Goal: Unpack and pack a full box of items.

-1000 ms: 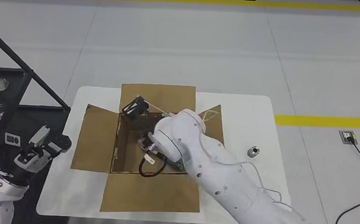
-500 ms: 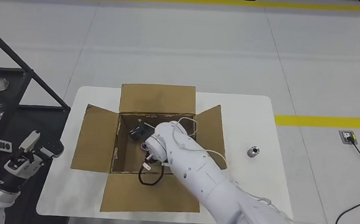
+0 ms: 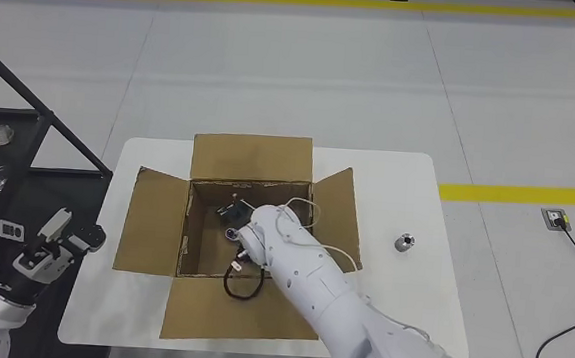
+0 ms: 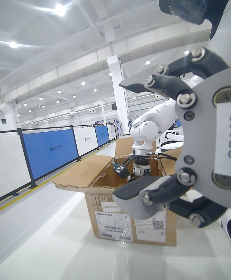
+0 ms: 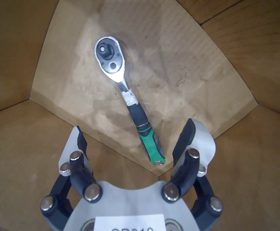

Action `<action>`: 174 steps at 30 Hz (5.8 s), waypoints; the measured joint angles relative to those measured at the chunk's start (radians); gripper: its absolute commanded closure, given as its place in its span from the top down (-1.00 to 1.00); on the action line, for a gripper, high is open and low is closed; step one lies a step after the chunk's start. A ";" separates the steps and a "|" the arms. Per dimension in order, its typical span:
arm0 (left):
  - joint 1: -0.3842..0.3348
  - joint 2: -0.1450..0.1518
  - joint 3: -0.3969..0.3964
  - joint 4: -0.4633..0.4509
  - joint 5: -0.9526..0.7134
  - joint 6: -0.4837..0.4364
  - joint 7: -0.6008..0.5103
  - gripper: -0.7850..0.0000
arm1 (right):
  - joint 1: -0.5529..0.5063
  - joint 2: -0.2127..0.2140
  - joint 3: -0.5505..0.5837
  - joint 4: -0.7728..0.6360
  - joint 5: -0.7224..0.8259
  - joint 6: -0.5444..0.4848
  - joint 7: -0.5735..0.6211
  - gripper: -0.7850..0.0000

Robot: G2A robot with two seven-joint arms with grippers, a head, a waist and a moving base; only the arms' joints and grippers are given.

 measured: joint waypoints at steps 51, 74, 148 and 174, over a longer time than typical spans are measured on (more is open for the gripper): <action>0.071 -0.002 0.143 0.029 0.330 -0.171 0.097 -1.00 | -0.009 0.047 0.075 -0.020 -0.006 -0.172 0.057 1.00; 0.034 0.006 0.161 0.060 0.345 -0.165 0.087 -1.00 | -0.057 0.060 0.076 -0.108 -0.075 -0.163 0.063 1.00; 0.066 0.023 0.179 0.036 0.307 -0.211 0.067 -0.06 | -0.043 0.083 0.192 -0.172 -0.133 -0.199 -0.111 -1.00; 0.076 0.028 0.124 0.045 0.209 -0.216 0.072 1.00 | -0.538 0.330 0.502 -1.212 -0.422 -0.206 0.300 -1.00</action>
